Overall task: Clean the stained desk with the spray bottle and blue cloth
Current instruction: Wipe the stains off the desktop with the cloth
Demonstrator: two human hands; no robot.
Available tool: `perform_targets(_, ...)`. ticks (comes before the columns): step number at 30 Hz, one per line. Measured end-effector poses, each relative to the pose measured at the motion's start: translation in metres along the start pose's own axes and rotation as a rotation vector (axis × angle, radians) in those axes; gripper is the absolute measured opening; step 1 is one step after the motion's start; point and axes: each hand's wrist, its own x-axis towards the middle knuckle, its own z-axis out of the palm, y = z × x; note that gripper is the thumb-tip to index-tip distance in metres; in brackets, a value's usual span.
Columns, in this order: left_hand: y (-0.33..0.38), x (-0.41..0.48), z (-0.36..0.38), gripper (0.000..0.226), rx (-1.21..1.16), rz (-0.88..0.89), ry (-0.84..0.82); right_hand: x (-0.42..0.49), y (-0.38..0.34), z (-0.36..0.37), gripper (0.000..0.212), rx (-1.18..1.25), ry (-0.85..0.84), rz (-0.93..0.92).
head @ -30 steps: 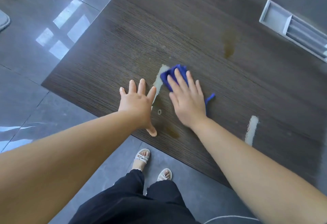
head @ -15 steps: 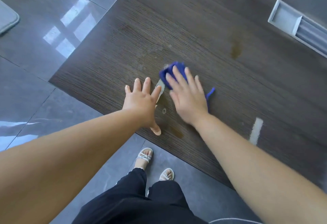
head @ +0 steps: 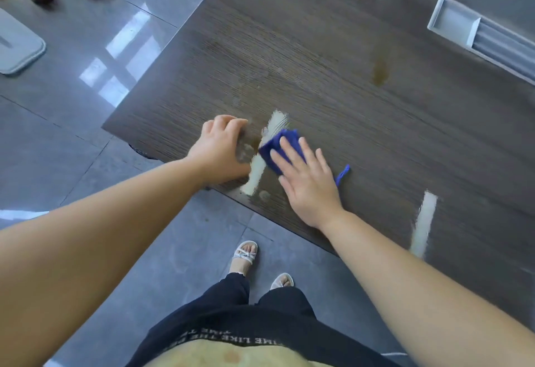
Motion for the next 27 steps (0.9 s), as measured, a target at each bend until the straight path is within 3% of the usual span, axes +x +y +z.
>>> perform_targets(2,-0.012,-0.007,0.0,0.075,0.015,-0.023,0.041,-0.021,0.024,-0.001,0.047,-0.036,-0.023,-0.15)
perform_targets(3,-0.015,-0.01,0.001,0.071,0.019,-0.045,0.051,-0.025,0.038,-0.004,0.047,-0.02,-0.011,-0.125)
perform_targets(8,-0.019,-0.025,0.012,0.065,0.002,-0.129,0.072,0.024,0.049,-0.015,0.049,0.009,-0.012,0.338)
perform_targets(10,-0.016,-0.028,0.017,0.065,-0.015,-0.142,0.072,0.053,0.018,-0.015,0.052,0.001,0.016,0.408)
perform_targets(12,-0.014,-0.03,0.02,0.065,-0.041,-0.152,0.084,0.066,-0.018,-0.008,0.052,0.008,0.016,0.306)
perform_targets(15,-0.015,-0.03,0.021,0.062,-0.075,-0.154,0.133,0.035,-0.045,0.004,0.048,0.011,0.023,-0.034)
perform_targets(17,-0.014,-0.03,0.022,0.061,-0.076,-0.158,0.132,-0.004,-0.027,0.007,0.046,0.005,-0.006,-0.245)
perform_targets(19,-0.011,-0.03,0.024,0.06,-0.044,-0.137,0.119,-0.035,0.015,0.006,0.044,-0.05,-0.008,-0.332)
perform_targets(21,-0.005,-0.029,0.027,0.059,-0.016,-0.109,0.123,-0.044,0.046,0.0,0.046,-0.052,0.037,-0.149)
perform_targets(24,0.008,-0.026,0.035,0.056,0.005,-0.065,0.134,-0.02,0.02,0.001,0.05,0.061,0.117,0.43)
perform_targets(25,0.013,-0.024,0.038,0.056,0.012,-0.05,0.134,-0.013,-0.001,0.003,0.05,0.064,0.136,0.528)
perform_targets(27,0.02,-0.02,0.041,0.055,0.028,-0.033,0.146,-0.015,-0.034,0.012,0.049,0.072,0.16,0.38)
